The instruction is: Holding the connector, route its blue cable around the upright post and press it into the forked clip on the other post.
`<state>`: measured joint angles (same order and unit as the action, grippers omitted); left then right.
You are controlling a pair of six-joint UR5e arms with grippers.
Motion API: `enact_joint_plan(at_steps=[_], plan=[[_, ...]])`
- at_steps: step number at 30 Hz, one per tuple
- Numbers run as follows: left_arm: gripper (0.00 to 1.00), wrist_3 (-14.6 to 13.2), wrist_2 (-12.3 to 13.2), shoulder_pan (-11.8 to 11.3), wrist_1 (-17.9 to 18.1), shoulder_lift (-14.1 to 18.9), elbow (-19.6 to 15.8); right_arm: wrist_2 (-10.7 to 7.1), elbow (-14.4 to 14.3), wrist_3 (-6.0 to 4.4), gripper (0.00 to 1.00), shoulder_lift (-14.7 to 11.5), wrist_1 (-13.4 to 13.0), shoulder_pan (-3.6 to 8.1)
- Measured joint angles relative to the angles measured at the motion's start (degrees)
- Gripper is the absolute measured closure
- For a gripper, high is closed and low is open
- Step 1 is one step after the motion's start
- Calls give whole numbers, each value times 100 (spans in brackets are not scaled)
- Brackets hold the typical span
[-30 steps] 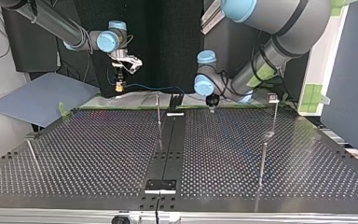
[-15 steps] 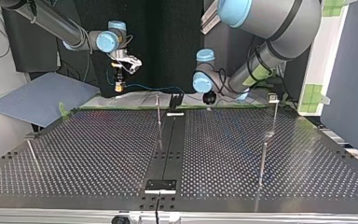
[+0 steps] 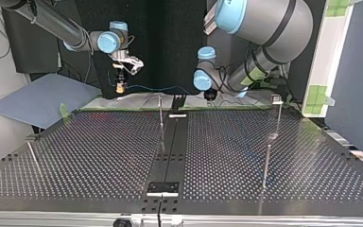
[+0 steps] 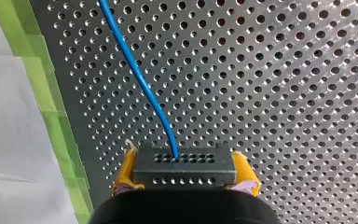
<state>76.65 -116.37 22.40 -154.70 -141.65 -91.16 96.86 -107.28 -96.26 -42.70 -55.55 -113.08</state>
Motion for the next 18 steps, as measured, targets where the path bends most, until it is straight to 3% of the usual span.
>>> enact_joint_plan(at_steps=[10, 18], plan=[[0, 32, 88, 130, 77, -13, 3, -1, 0, -3, 100, -2, 15, -6], [0, 355, 186, 422, 221, -18, 4, -4, 0, -5, 100, -4, 40, 7]])
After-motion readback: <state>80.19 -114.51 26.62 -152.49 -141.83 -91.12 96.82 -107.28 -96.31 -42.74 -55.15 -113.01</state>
